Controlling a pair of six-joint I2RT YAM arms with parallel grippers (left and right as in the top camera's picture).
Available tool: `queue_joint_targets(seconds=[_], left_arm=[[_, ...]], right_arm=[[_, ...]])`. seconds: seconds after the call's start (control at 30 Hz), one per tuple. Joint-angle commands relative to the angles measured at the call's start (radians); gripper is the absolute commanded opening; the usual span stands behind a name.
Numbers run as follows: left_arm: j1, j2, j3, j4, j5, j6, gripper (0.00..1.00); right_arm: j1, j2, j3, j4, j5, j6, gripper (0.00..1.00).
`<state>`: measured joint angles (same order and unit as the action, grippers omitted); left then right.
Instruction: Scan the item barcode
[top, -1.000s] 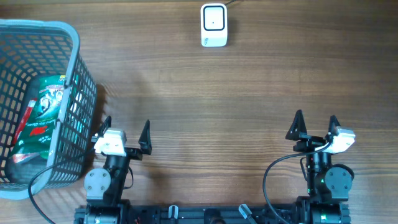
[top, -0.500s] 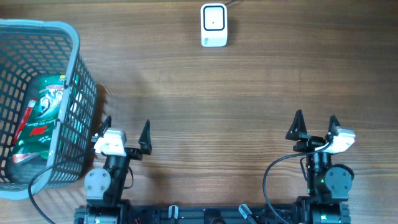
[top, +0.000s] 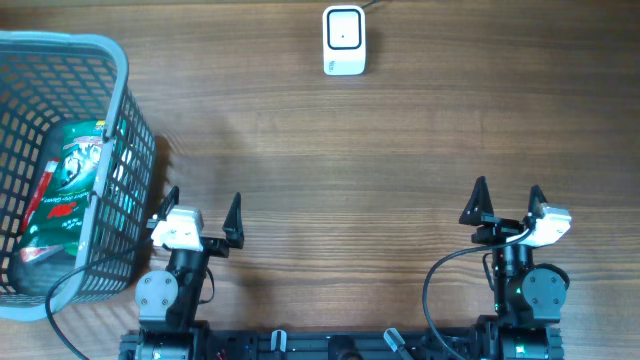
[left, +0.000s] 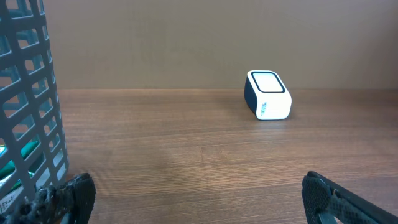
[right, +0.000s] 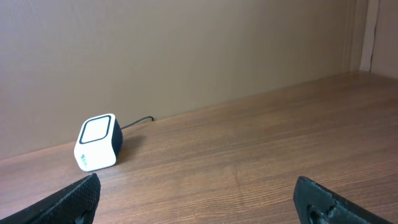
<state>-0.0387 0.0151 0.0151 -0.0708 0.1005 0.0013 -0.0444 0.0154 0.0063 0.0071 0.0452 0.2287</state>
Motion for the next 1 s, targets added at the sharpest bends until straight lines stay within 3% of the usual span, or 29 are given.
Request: queue_joint_targets(seconds=[0.0,0.73,0.97], left_arm=[[0.005,0.004,-0.009,0.001,-0.016,-0.01,1.0],[0.005,0.004,-0.009,0.003,-0.01,-0.01,1.0],[0.005,0.004,0.03,0.032,0.169,-0.01,1.0]], right_arm=[[0.004,-0.008,-0.001,0.003,-0.009,-0.016,1.0],[0.004,-0.008,-0.001,0.003,-0.009,-0.017,1.0],[0.004,-0.008,-0.001,0.003,-0.009,-0.017,1.0]])
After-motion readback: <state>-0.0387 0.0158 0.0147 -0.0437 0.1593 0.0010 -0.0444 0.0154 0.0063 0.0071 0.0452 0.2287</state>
